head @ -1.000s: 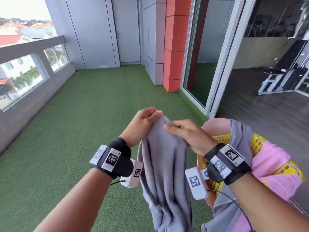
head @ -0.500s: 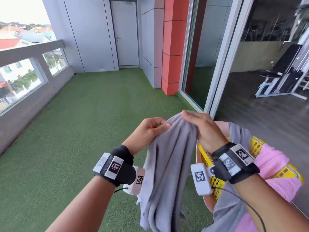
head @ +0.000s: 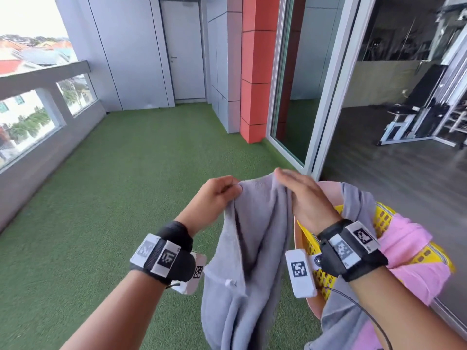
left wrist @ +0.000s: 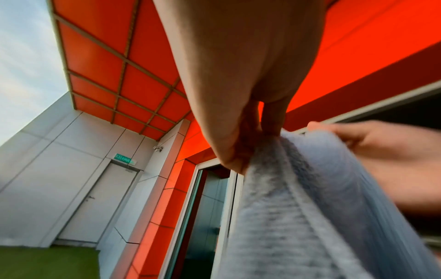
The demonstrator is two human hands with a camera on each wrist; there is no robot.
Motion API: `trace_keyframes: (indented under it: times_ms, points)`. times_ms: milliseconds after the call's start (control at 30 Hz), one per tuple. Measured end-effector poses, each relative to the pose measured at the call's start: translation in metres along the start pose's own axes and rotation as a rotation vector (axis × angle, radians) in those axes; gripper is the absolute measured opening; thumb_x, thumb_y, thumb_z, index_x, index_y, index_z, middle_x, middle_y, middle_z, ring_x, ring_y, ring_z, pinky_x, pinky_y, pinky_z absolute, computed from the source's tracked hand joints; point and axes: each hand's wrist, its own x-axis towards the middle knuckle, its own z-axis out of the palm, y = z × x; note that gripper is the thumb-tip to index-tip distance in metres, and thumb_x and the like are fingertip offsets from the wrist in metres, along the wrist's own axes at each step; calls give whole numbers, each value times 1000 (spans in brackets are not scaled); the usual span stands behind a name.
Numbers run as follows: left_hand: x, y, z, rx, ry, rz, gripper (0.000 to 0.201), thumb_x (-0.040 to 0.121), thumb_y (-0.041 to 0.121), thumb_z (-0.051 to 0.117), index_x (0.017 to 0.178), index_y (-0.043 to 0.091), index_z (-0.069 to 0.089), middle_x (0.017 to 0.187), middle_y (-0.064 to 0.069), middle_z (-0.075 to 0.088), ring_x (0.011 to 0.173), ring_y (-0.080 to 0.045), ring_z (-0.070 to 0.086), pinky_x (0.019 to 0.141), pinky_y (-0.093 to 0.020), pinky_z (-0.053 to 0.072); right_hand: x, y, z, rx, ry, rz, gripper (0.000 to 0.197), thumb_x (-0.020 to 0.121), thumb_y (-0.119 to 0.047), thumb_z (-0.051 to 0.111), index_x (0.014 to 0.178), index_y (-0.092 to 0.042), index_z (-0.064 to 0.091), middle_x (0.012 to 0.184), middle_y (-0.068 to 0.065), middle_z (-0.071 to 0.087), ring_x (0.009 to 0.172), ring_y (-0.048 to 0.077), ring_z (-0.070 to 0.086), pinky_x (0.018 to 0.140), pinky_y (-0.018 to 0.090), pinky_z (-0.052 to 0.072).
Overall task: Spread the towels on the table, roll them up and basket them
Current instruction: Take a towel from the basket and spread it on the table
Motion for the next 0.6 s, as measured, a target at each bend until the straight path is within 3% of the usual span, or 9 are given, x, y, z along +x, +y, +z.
trace_keyframes:
  times_ms: [67,100,133,200,300,400,467,533,600]
  points:
    - [8,10,-1,-46,84,42,11,89,17,57,84,17,66,76,-2,67,70,-12,55,66,-33,45,-11,13,14,-256,-212,41,25,85,-35,66,88,-9,65,83,5,62,79,13,57,73,26,44]
    - [9,15,0,-59,96,56,8,85,18,60,85,15,67,77,-10,69,68,-16,56,65,-36,46,-14,11,18,-335,-249,28,17,88,-28,64,86,-12,67,80,1,63,75,9,56,67,21,44]
    - [9,17,2,-48,90,66,5,82,17,64,84,14,69,76,-13,69,65,-17,57,64,-35,46,-14,4,20,-338,-230,-2,12,90,-22,62,85,-14,69,79,0,64,74,8,56,65,19,44]
    - [3,15,5,46,55,67,3,80,12,70,82,14,71,72,-6,71,60,-19,61,65,-33,53,-9,-11,14,-200,-102,-56,14,90,-17,61,86,-8,70,82,7,68,78,16,59,73,26,45]
    - [-3,13,0,38,63,45,5,81,18,70,83,15,73,78,-6,73,66,-24,65,69,-48,55,-1,-17,1,18,38,-41,17,84,-21,64,81,-4,65,75,6,65,72,17,61,76,32,43]
    - [4,21,-7,-89,141,49,8,83,17,68,85,10,73,82,-15,72,66,-28,62,68,-47,52,-6,7,8,-161,-108,-15,39,87,-35,65,92,3,62,90,8,64,87,16,59,85,34,43]
    - [6,26,-4,-78,114,70,6,81,16,71,84,11,72,78,-13,72,65,-20,60,67,-42,52,-13,11,15,-388,-210,-45,37,89,-36,63,90,0,64,83,0,59,80,8,52,73,27,42]
    - [5,24,2,-3,29,60,5,79,15,72,84,13,73,75,-9,72,62,-19,61,68,-41,54,-10,1,10,-437,-133,-118,37,87,-38,66,82,-1,66,78,2,55,77,12,47,71,30,35]
    - [1,18,3,61,-11,19,5,80,14,72,85,14,74,78,-8,73,67,-30,66,72,-48,56,-7,-12,-4,-287,31,-151,33,83,-38,69,79,-6,70,80,9,59,80,19,50,77,36,35]
